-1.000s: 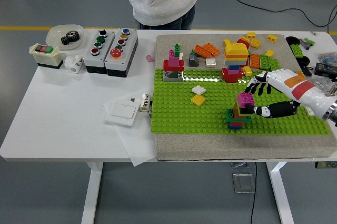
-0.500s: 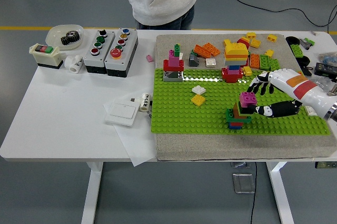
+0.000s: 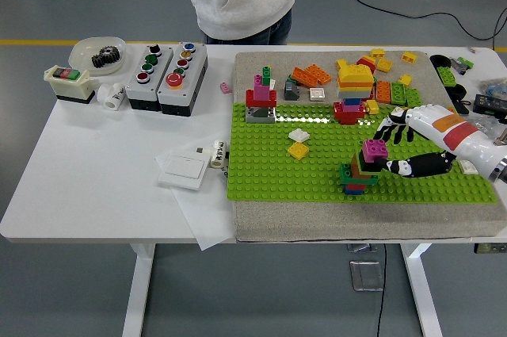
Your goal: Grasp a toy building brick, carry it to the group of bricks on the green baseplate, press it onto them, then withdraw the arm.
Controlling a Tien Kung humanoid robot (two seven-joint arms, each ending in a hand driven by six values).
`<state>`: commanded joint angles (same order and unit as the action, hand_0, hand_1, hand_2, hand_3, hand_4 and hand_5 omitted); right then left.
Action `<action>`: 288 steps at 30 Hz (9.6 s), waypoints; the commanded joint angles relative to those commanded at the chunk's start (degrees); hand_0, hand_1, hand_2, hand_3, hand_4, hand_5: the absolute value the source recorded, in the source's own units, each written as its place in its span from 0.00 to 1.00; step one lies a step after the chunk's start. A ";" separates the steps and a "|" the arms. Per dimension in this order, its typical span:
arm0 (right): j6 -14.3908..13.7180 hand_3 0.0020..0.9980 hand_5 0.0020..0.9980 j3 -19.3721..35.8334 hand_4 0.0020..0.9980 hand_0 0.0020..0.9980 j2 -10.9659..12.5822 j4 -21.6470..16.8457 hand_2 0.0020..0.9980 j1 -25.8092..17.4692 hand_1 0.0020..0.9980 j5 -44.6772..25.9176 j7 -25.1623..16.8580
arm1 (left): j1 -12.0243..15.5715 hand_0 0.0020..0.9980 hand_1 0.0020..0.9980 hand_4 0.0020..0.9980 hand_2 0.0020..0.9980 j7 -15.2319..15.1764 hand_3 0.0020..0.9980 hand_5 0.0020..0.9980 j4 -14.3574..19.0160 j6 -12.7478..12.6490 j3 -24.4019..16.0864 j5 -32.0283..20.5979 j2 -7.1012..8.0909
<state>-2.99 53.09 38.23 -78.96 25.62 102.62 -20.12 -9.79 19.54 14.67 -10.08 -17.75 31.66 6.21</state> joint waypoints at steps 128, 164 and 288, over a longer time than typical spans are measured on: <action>-9.97 0.69 0.50 8.32 0.88 0.63 -1.46 -10.66 0.75 -9.12 0.67 3.01 -2.03 | 0.11 0.49 0.57 0.64 0.65 0.51 0.60 0.72 0.05 0.80 -1.01 2.22 -0.01; -11.19 0.54 0.48 8.22 0.78 0.60 -1.35 -12.21 0.61 -10.69 0.59 9.52 -4.27 | -0.42 0.49 0.57 0.64 0.64 0.42 0.60 0.71 0.13 0.69 -0.51 1.61 0.10; -12.11 0.53 0.38 7.91 0.73 0.54 -2.74 -10.94 0.56 -13.99 0.52 10.15 -4.68 | -0.16 0.50 0.57 0.64 0.64 0.90 0.60 0.72 0.22 1.18 -0.92 2.76 0.07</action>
<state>-15.10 61.00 35.49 -89.90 11.63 112.77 -24.80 -9.95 20.43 14.89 -8.89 -18.67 34.42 6.29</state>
